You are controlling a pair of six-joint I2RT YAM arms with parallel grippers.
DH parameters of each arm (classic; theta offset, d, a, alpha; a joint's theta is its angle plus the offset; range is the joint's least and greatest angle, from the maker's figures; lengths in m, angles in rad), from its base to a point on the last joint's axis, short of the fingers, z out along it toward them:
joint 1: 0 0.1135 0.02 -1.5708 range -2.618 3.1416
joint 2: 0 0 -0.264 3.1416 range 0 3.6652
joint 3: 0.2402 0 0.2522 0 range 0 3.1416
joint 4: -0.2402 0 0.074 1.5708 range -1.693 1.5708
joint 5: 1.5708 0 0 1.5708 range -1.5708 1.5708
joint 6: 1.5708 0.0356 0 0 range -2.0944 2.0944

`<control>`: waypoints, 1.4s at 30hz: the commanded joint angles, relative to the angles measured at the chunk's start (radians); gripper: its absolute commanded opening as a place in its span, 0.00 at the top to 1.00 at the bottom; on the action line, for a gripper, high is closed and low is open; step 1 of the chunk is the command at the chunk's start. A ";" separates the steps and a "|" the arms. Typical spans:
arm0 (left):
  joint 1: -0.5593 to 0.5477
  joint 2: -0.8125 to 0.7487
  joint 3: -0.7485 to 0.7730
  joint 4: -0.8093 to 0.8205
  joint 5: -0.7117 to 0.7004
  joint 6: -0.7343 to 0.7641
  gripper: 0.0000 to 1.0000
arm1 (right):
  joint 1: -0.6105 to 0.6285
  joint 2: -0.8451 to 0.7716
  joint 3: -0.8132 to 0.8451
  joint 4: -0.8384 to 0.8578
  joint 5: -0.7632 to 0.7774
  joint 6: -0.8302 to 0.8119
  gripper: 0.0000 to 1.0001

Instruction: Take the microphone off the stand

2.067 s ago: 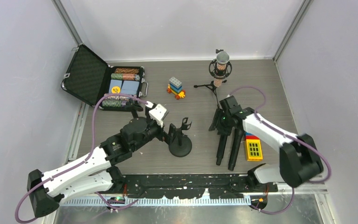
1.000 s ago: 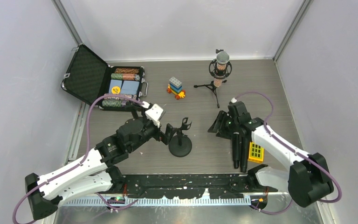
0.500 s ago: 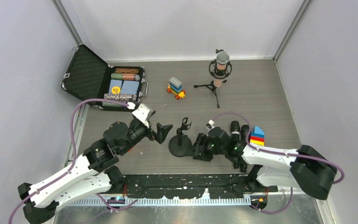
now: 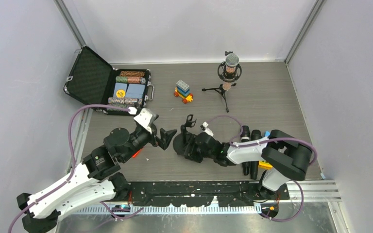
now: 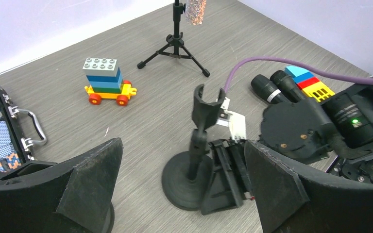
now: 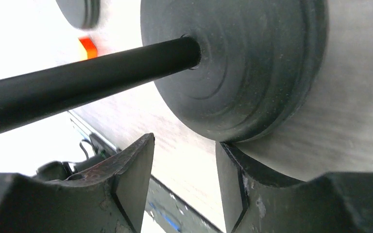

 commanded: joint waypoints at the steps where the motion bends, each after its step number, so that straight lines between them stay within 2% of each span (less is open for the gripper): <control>1: 0.002 -0.039 0.030 0.001 -0.020 0.010 0.00 | -0.049 0.112 0.129 0.096 0.140 -0.046 0.44; 4: 0.002 -0.057 0.037 -0.015 -0.024 0.014 0.00 | -0.134 0.212 0.260 0.082 0.049 -0.132 0.44; 8: 0.002 -0.077 0.038 -0.024 -0.011 0.016 0.00 | -0.240 0.413 0.465 0.076 -0.249 -0.185 0.45; 11: 0.002 -0.078 0.045 -0.038 -0.009 0.016 0.00 | -0.276 0.528 0.558 0.090 -0.304 -0.189 0.45; 15: 0.002 -0.075 0.053 -0.050 -0.005 0.015 0.00 | -0.287 0.591 0.635 0.112 -0.344 -0.174 0.46; 19: 0.002 -0.069 0.046 -0.034 0.007 0.009 0.00 | -0.278 0.562 0.553 0.180 -0.336 -0.160 0.46; 24: 0.002 -0.043 0.038 -0.014 0.022 -0.001 0.00 | -0.273 0.353 0.335 0.302 -0.263 -0.162 0.46; 26: 0.003 -0.030 0.037 -0.006 0.017 -0.005 0.00 | -0.275 0.241 0.239 0.291 -0.225 -0.182 0.46; 29: 0.003 -0.016 0.030 0.003 0.029 -0.015 0.00 | -0.282 0.059 0.152 0.130 -0.090 -0.262 0.46; 30: 0.002 -0.013 0.024 0.008 0.042 -0.021 0.00 | -0.283 -0.031 0.143 0.007 -0.056 -0.312 0.46; 32: 0.002 -0.006 0.018 0.016 0.052 -0.025 0.00 | -0.283 -0.153 0.143 -0.173 0.117 -0.377 0.46; 34: 0.002 0.002 0.018 0.019 0.061 -0.027 0.00 | -0.287 -0.254 0.144 -0.325 0.361 -0.417 0.48; 35: 0.002 0.005 0.018 0.043 0.067 -0.028 0.00 | -0.295 -0.302 0.142 -0.392 0.409 -0.438 0.48; 36: 0.002 0.008 0.018 0.024 0.070 -0.028 0.00 | -0.299 -0.322 0.132 -0.412 0.485 -0.445 0.50; 38: 0.002 0.010 0.018 0.024 0.073 -0.028 0.01 | -0.320 -0.361 0.117 -0.421 0.535 -0.473 0.51; 40: 0.002 0.009 0.019 0.026 0.070 -0.030 0.01 | -0.353 -0.359 0.112 -0.396 0.544 -0.529 0.51; 42: 0.003 0.004 0.019 0.025 0.070 -0.030 0.01 | -0.414 -0.315 0.135 -0.395 0.488 -0.591 0.52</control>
